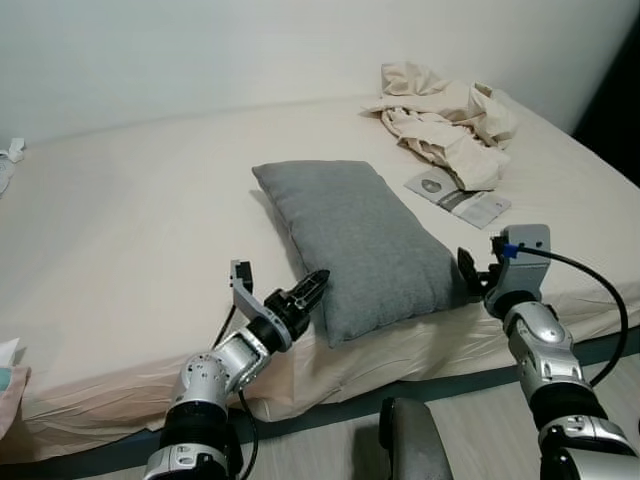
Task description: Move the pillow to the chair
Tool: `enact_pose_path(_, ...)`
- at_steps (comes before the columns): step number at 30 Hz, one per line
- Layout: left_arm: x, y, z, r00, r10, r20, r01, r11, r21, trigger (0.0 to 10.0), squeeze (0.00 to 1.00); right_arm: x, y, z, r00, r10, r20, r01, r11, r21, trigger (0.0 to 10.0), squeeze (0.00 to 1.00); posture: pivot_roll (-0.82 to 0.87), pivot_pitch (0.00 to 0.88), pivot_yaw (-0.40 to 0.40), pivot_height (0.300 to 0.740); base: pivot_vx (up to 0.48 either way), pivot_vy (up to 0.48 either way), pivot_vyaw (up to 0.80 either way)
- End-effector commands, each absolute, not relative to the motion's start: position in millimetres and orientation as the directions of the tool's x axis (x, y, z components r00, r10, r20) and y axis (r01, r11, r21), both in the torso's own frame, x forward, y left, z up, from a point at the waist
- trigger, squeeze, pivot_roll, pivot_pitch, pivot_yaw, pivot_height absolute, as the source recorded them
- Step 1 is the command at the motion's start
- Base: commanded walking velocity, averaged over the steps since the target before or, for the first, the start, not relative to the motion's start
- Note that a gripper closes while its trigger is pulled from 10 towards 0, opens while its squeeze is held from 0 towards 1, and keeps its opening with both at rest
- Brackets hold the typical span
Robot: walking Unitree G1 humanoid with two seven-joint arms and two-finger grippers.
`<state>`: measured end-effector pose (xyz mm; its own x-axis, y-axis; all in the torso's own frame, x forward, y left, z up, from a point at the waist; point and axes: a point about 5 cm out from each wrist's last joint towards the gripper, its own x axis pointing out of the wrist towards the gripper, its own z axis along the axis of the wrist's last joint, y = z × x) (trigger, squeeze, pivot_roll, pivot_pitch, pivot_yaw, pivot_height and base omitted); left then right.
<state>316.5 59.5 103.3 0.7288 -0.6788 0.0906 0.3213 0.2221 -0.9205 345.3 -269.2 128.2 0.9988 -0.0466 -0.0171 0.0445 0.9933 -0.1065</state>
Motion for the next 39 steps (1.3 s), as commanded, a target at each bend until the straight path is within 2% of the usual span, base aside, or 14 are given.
enact_pose_path(1, 309, 47, 95, 0.687, -0.726, 0.025, 0.354, 0.305, -0.884, 10.0, 0.00, 346, -269, 126, 0.999, -0.043, -0.025, 0.040, 0.993, -0.108, 10.0, 0.00, -0.07, 0.145, 0.044, 0.547, 0.000, 0.000, 0.00)
enact_pose_path(3, 310, 41, 85, 0.707, -0.703, -0.079, 0.385, 0.476, -0.791, 10.0, 0.00, 346, -267, 126, 0.999, -0.037, -0.026, 0.033, 0.993, -0.116, 10.0, 0.00, -0.07, 0.150, 0.043, 0.547, 0.000, 0.000, 0.00)
enact_pose_path(5, 311, 39, 83, 0.723, -0.683, -0.109, 0.385, 0.528, -0.757, 10.0, 0.00, 346, -266, 125, 0.999, -0.035, -0.026, 0.032, 0.993, -0.117, 10.0, 0.00, -0.07, 0.151, 0.043, 0.547, 0.000, 0.000, 0.00)
enact_pose_path(12, 317, 30, 81, 0.767, -0.623, -0.156, 0.361, 0.619, -0.698, 10.0, 0.00, 346, -262, 124, 0.999, -0.028, -0.020, 0.025, 0.993, -0.120, 10.0, 0.00, -0.07, 0.158, 0.046, 0.547, 0.000, 0.000, 0.00)
enact_pose_path(13, 323, 37, 80, 0.814, -0.547, -0.195, 0.304, 0.688, -0.659, 10.0, 0.00, 346, -261, 124, 0.999, -0.026, -0.019, 0.024, 0.992, -0.120, 10.0, 0.00, -0.07, 0.160, 0.050, 0.547, 0.000, 0.000, 0.00)
enact_pose_path(16, 332, 53, 79, 0.873, -0.435, -0.222, 0.213, 0.749, -0.628, 10.0, 0.00, 346, -263, 125, 0.999, -0.030, -0.015, 0.028, 0.992, -0.120, 10.0, 0.00, -0.07, 0.161, 0.051, 0.547, 0.000, 0.000, 0.00)
enact_pose_path(20, 340, 71, 81, 0.908, -0.352, -0.226, 0.165, 0.797, -0.581, 10.0, 0.00, 345, -266, 125, 0.999, -0.036, -0.013, 0.034, 0.992, -0.119, 10.0, 0.00, -0.07, 0.161, 0.051, 0.547, 0.000, 0.000, 0.00)
enact_pose_path(25, 342, 83, 79, 0.907, -0.343, -0.245, 0.171, 0.831, -0.529, 10.0, 0.00, 345, -267, 125, 0.999, -0.040, -0.014, 0.038, 0.992, -0.118, 10.0, 0.00, -0.07, 0.162, 0.051, 0.547, 0.000, 0.000, 0.00)
enact_pose_path(29, 340, 81, 78, 0.893, -0.374, -0.248, 0.188, 0.813, -0.550, 10.0, 0.00, 345, -266, 125, 0.999, -0.040, -0.015, 0.038, 0.993, -0.115, 10.0, 0.00, -0.06, 0.161, 0.050, 0.547, 0.000, 0.000, 0.00)
enact_pose_path(33, 328, 55, 84, 0.804, -0.579, -0.137, 0.219, 0.501, -0.837, 10.0, 0.00, 346, -264, 124, 0.999, -0.035, -0.017, 0.033, 0.994, -0.107, 10.0, 0.00, -0.06, 0.159, 0.051, 0.547, 0.000, 0.000, 0.00)
enact_pose_path(34, 326, 51, 87, 0.789, -0.605, -0.109, 0.229, 0.454, -0.861, 10.0, 0.16, 346, -264, 124, 0.999, -0.034, -0.017, 0.032, 0.994, -0.106, 10.0, 0.00, -0.06, 0.159, 0.052, 0.547, 0.000, 0.000, 0.00)
enact_pose_path(35, 325, 48, 88, 0.779, -0.620, -0.093, 0.238, 0.430, -0.871, 10.0, 0.16, 346, -264, 124, 0.999, -0.034, -0.017, 0.032, 0.994, -0.105, 10.0, 0.00, -0.06, 0.160, 0.052, 0.547, 0.000, 0.000, 0.00)
enact_pose_path(36, 324, 45, 89, 0.770, -0.633, -0.080, 0.245, 0.410, -0.879, 10.0, 1.00, 346, -264, 124, 0.999, -0.035, -0.018, 0.033, 0.994, -0.103, 10.0, 0.00, -0.06, 0.160, 0.052, 0.547, 0.000, 0.000, 0.00)
enact_pose_path(39, 323, 42, 92, 0.760, -0.648, -0.048, 0.241, 0.350, -0.905, 10.0, 1.00, 346, -264, 124, 0.999, -0.035, -0.018, 0.033, 0.994, -0.101, 10.0, 0.00, -0.06, 0.160, 0.052, 0.547, 0.000, 0.000, 0.00)
